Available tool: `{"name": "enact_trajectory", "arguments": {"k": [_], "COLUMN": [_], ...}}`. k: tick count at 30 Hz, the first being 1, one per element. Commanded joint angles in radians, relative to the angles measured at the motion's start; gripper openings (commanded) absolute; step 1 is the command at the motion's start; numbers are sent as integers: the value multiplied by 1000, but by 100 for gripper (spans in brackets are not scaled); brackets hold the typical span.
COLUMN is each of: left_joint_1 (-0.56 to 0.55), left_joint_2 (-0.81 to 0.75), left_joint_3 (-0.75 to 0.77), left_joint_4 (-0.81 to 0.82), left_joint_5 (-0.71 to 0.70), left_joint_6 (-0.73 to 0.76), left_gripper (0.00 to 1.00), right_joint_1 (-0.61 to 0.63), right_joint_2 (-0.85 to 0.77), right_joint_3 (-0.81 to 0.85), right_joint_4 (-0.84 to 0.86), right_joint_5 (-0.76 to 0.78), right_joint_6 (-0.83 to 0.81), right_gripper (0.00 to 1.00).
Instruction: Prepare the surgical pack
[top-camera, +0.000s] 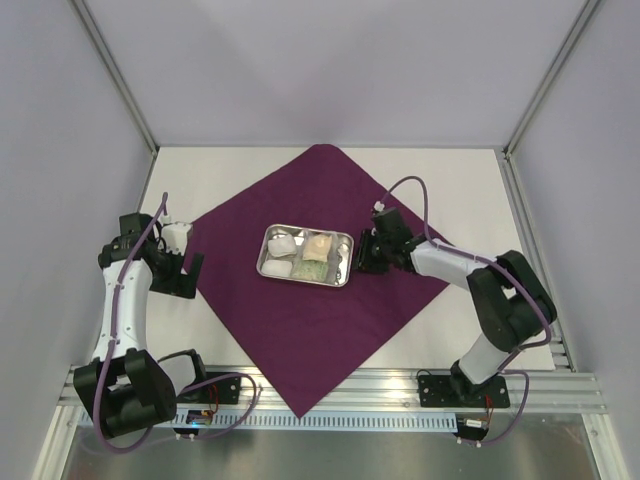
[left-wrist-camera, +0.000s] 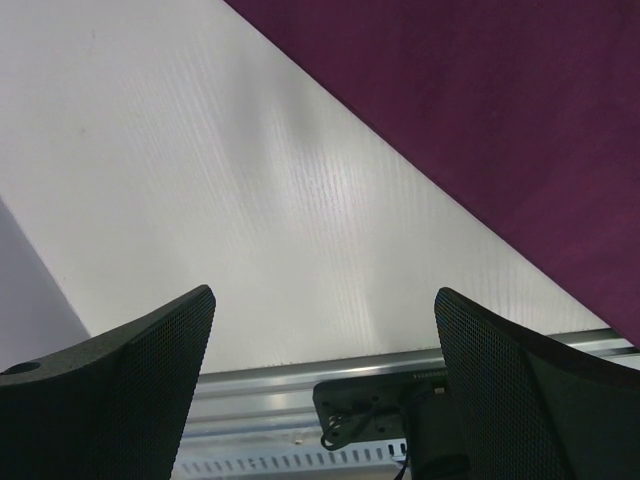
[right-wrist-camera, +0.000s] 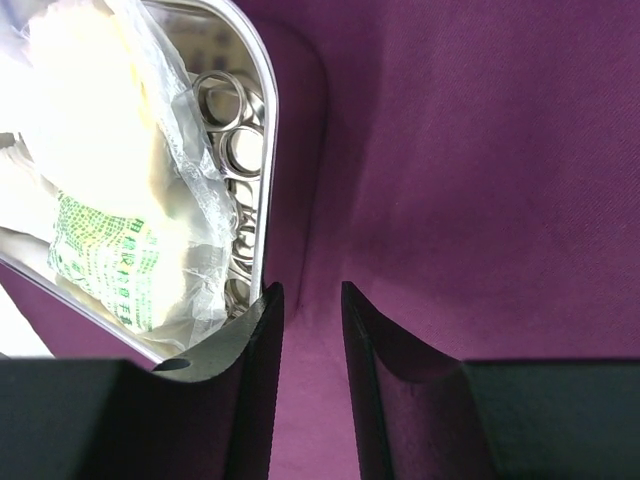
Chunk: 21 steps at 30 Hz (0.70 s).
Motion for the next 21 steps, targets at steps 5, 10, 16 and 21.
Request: {"name": "enact_trajectory", "arguments": {"k": [5, 10, 16, 21], "left_joint_1": [7, 9, 6, 7], "left_joint_2": [-9, -4, 16, 8], "left_joint_3": [-2, -6, 1, 3], "left_joint_4": [7, 18, 19, 15], "left_joint_5": [1, 3, -12, -11], "left_joint_6": [2, 2, -7, -2], "left_gripper": [100, 100, 100, 100], "right_joint_1": [10, 11, 25, 31], "right_joint_2": [-98, -148, -51, 33], "right_joint_3": [55, 110, 104, 110], "right_joint_4": [-38, -83, -34, 20], "right_joint_5": [173, 246, 146, 103], "right_joint_6": [32, -5, 26, 60], "right_gripper": [31, 33, 38, 36]}}
